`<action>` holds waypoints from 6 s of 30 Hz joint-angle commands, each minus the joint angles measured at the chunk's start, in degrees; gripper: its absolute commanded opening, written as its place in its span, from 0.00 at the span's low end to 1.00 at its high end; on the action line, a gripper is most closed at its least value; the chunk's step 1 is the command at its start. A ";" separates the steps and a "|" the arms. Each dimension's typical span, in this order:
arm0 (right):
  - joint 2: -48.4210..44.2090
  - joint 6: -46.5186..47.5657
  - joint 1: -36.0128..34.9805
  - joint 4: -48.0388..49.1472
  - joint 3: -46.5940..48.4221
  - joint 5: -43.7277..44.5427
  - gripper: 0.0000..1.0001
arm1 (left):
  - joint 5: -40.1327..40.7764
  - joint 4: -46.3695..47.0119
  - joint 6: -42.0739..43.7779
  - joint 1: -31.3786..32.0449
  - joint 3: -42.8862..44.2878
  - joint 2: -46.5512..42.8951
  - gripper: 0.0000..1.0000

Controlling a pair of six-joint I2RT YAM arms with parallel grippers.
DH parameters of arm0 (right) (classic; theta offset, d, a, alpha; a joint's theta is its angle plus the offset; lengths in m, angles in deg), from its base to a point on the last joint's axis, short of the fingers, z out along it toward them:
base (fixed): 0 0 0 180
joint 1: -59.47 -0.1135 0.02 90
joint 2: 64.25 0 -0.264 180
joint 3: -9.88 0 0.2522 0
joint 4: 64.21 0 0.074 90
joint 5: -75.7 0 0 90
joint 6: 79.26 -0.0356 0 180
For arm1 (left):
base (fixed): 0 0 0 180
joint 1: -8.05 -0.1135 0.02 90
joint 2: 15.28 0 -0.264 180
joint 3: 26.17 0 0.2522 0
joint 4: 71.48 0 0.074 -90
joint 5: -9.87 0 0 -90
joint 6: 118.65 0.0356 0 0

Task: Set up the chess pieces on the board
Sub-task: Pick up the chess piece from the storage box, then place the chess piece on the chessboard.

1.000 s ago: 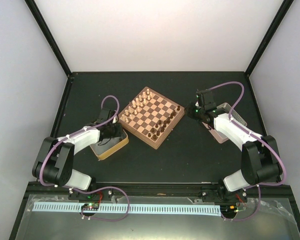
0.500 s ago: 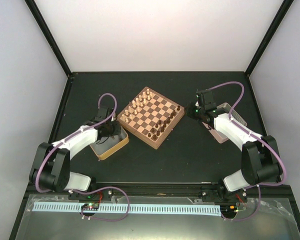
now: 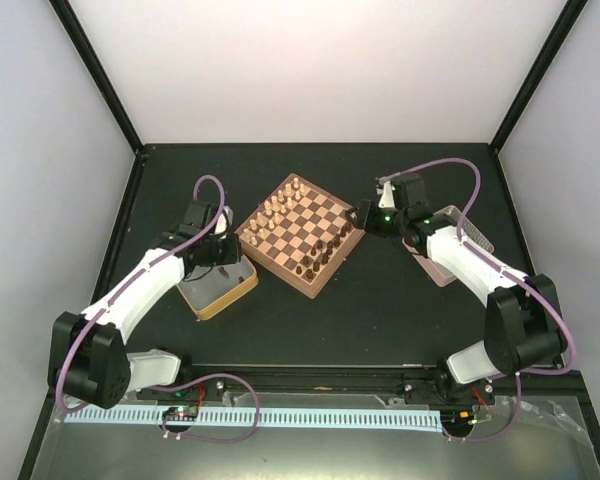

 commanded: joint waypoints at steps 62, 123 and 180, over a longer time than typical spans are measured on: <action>8.81 30.22 -21.80 70.71 -17.12 -4.76 0.59 | -39.39 -1.75 -17.72 1.45 20.88 5.60 0.02; -4.75 13.98 -9.90 43.83 -15.26 10.29 0.01 | -7.86 0.28 0.80 12.46 23.01 8.63 0.01; -16.75 7.50 -3.54 17.84 -13.71 20.94 0.01 | -0.85 -4.66 12.01 22.01 48.38 50.13 0.06</action>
